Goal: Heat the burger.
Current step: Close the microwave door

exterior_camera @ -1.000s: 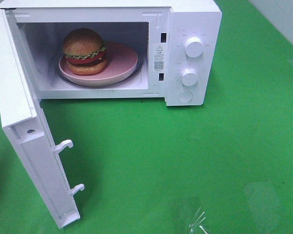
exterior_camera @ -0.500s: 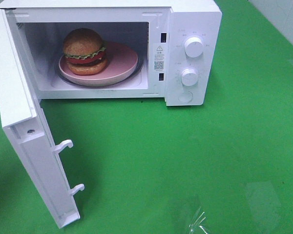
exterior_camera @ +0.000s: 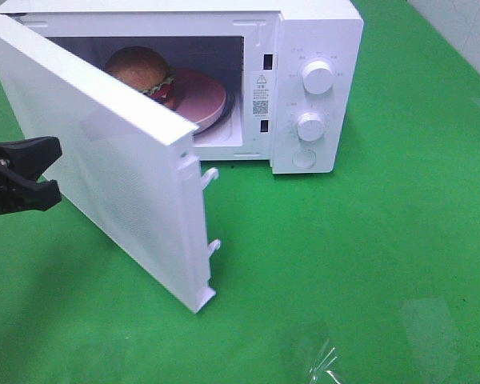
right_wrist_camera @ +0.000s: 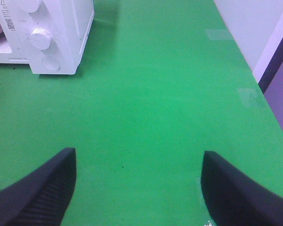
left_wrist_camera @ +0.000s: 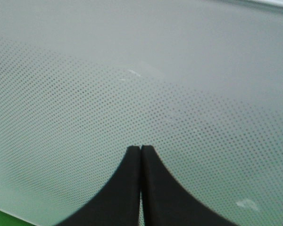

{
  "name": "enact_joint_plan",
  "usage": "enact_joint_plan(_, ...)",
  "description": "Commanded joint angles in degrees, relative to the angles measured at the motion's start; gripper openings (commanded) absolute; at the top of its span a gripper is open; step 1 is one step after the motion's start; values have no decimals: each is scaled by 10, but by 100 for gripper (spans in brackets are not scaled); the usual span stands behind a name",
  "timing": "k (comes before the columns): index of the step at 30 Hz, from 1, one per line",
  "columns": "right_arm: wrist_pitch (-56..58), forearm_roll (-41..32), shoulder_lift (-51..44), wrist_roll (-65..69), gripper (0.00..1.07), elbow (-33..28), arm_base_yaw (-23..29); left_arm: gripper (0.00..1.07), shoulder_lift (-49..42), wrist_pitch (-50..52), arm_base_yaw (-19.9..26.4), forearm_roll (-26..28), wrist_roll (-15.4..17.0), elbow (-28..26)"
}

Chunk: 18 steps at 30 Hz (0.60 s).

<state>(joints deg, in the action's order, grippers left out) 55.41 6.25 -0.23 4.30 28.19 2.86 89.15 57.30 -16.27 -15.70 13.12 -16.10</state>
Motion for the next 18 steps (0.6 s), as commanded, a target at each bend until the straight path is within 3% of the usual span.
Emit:
enact_joint_plan(1,-4,1,-16,-1,69,-1,-3,0,11,3,-30,42,-19,-18)
enact_joint_plan(10,-4,1,-16,-1,69,-1,-3,0,72,-23,-124,120,-28,-103)
enact_joint_plan(18,-4,1,-16,-1,69,-1,-3,0,97,-85,-163,138,-28,-172)
